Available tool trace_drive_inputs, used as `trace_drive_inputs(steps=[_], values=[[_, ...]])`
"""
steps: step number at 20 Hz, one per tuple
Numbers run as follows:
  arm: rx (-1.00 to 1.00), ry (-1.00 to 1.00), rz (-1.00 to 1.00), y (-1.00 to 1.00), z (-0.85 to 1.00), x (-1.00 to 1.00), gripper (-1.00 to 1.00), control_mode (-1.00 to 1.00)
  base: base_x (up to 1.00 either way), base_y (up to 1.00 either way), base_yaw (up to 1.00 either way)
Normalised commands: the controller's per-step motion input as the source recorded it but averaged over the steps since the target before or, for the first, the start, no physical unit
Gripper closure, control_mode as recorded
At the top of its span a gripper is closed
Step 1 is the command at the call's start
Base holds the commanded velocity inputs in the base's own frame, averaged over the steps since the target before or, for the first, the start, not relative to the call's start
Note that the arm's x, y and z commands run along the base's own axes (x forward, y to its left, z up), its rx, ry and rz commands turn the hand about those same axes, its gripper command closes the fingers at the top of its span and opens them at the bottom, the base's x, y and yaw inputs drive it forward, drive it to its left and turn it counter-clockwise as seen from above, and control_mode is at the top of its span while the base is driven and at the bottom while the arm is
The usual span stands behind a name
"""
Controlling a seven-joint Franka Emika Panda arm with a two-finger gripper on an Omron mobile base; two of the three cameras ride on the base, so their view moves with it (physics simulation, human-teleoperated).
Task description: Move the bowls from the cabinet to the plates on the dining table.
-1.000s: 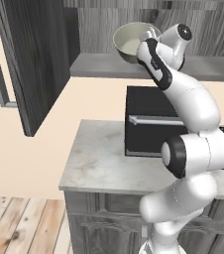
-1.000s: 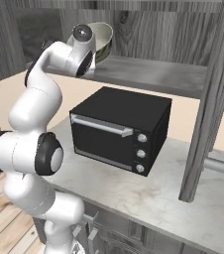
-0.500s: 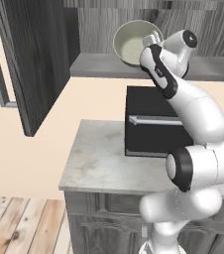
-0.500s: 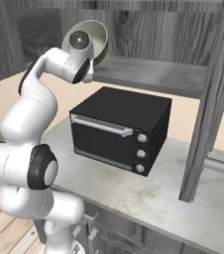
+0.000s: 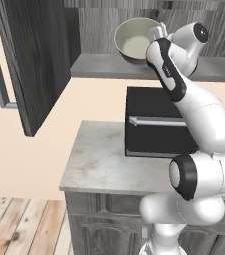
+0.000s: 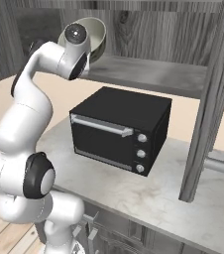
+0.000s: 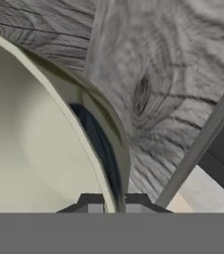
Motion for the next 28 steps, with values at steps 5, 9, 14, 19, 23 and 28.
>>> trace_drive_inputs(steps=[5,9,14,19,23,28], values=[[0.05,-0.02,0.0,-0.07,0.34,-0.46,1.0,-1.0,0.0,0.0,0.0],[0.03,0.01,0.01,-0.03,0.18,-0.58,1.0,-1.0,0.0,0.0,0.0],[0.02,0.02,0.02,0.0,0.16,-0.62,1.0,-1.0,0.0,0.0,0.0],[0.01,0.03,0.02,0.0,0.11,-0.62,1.0,-1.0,0.0,0.0,0.0],[0.0,0.0,0.01,-0.04,0.0,-0.62,1.0,-1.0,0.0,0.0,0.0],[0.0,0.01,0.01,-0.06,0.0,-0.6,1.0,-1.0,0.0,0.0,0.0]])
